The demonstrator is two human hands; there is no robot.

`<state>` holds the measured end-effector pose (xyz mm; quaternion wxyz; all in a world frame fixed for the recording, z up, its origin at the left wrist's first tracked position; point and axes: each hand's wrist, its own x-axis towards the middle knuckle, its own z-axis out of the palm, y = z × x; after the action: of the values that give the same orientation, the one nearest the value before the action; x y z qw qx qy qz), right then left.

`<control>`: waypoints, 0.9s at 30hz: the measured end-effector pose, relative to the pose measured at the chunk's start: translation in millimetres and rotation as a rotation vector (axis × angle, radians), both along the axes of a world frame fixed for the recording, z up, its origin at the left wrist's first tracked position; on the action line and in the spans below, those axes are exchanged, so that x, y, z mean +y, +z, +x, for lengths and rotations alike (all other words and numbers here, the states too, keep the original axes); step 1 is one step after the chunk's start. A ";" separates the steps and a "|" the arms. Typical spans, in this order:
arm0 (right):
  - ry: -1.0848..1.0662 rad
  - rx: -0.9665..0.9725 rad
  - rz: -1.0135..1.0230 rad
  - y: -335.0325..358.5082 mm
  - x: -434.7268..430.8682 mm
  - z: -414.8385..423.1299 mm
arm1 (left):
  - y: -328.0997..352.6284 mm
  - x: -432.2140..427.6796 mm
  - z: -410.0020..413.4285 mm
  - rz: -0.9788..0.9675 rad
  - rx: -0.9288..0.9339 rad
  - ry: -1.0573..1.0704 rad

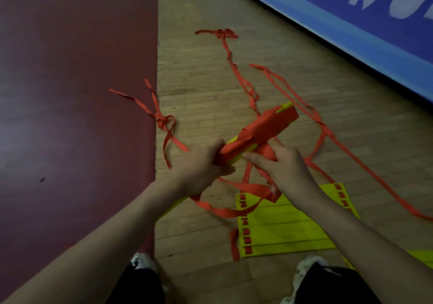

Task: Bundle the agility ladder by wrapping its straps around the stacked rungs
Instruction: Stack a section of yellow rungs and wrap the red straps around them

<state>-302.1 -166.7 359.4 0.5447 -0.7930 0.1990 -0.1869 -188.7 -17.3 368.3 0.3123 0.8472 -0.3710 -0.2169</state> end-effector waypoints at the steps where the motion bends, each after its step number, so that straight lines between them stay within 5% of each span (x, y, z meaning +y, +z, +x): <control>1: -0.033 0.009 0.038 2.1 1.4 1.4 | -1.9 -1.5 -3.5 0.062 -0.136 -0.003; 8: -0.222 0.081 0.310 4.6 8.4 5.2 | -9.9 -9.8 -30.0 0.252 -0.669 -0.025; 15: -0.160 0.136 0.648 0.4 2.2 7.2 | -12.4 -10.3 -35.3 0.331 -0.749 -0.137; 18: -0.124 0.106 0.713 2.5 -1.4 5.7 | -0.4 -3.4 -18.9 0.253 -0.362 -0.160; 22: -0.053 0.004 0.712 11.7 -7.7 2.6 | 12.6 8.6 4.8 0.048 0.609 0.000; 27: 0.052 -0.059 0.699 15.9 -10.4 -1.2 | 13.9 23.1 11.8 0.001 0.970 -0.063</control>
<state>-303.3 -177.1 375.3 0.7932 -0.5578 0.2148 -0.1165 -176.8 5.9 382.2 0.4423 0.6368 -0.2078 -0.5964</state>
